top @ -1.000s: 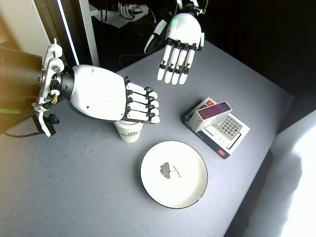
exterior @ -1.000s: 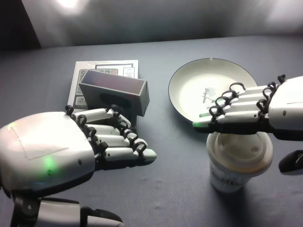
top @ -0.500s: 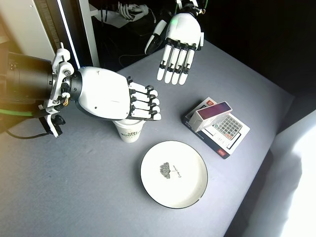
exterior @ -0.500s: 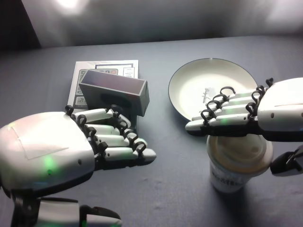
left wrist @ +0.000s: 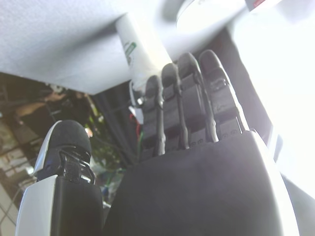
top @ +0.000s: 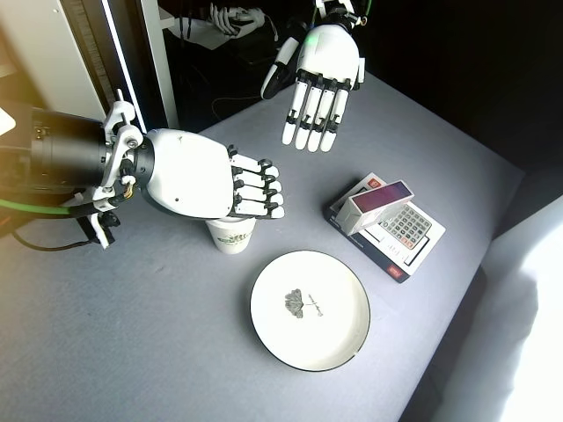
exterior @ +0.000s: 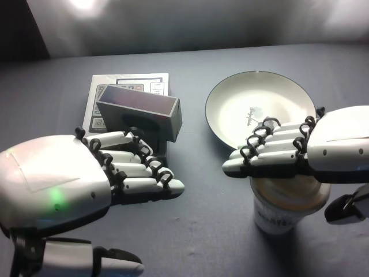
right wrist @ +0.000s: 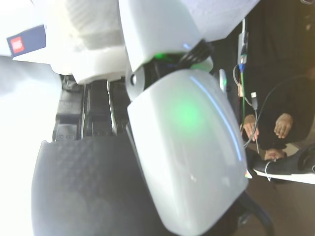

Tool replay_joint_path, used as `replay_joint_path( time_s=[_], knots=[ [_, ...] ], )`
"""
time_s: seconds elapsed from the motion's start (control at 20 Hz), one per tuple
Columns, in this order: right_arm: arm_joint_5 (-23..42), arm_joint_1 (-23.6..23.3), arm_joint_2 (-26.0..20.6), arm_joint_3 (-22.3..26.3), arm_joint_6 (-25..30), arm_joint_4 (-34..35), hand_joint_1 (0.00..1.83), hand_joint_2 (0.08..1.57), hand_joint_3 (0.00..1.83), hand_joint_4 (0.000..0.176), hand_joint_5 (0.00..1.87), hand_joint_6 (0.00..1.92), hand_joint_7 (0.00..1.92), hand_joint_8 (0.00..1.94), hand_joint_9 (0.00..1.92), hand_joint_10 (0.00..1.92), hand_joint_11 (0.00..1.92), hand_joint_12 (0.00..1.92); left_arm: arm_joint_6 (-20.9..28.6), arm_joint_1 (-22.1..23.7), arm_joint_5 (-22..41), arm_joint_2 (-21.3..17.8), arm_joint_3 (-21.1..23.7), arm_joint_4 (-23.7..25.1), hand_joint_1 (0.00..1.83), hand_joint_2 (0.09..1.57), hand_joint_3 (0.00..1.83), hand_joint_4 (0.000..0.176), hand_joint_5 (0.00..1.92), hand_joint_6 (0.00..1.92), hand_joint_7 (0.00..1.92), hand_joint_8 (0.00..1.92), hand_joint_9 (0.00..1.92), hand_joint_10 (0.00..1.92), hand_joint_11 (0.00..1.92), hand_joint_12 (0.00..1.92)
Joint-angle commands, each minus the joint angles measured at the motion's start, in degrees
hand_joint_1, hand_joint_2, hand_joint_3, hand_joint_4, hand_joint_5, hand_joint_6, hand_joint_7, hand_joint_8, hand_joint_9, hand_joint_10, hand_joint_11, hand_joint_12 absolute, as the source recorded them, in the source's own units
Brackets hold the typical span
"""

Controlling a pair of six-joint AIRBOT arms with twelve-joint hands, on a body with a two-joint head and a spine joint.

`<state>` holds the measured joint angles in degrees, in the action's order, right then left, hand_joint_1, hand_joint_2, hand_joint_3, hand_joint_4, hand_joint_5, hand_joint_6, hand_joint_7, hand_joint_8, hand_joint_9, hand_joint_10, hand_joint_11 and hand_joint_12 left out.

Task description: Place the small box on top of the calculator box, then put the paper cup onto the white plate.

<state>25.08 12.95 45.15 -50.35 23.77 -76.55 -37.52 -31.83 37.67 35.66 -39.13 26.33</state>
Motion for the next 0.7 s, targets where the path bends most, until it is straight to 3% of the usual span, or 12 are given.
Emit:
replay_joint_path(
  time_s=[0.0, 0.65],
  knots=[
    [3.02, -0.18, -0.4, -0.04, 0.05, 2.1, 1.51, 1.01, 0.0, 0.0, 0.0, 0.0, 0.0, 0.0, 0.0, 0.0, 0.0, 0.0, -0.02, 0.2, 5.55, -0.49, -0.08, -1.09, 0.21, 1.27, 0.0, 0.0, 0.3, 0.01, 0.33, 0.0, 0.31, 0.0, 0.0, 0.57],
    [2.79, 0.2, 0.74, -1.49, 0.04, 2.17, 1.52, 1.03, 0.01, 0.0, 0.0, 0.0, 0.0, 0.0, 0.0, 0.0, 0.0, 0.0, -0.01, -0.03, 5.55, -0.48, -0.63, -1.21, 0.21, 1.26, 0.0, 0.0, 0.31, 0.01, 0.35, 0.01, 0.34, 0.01, 0.0, 0.62]
  ],
)
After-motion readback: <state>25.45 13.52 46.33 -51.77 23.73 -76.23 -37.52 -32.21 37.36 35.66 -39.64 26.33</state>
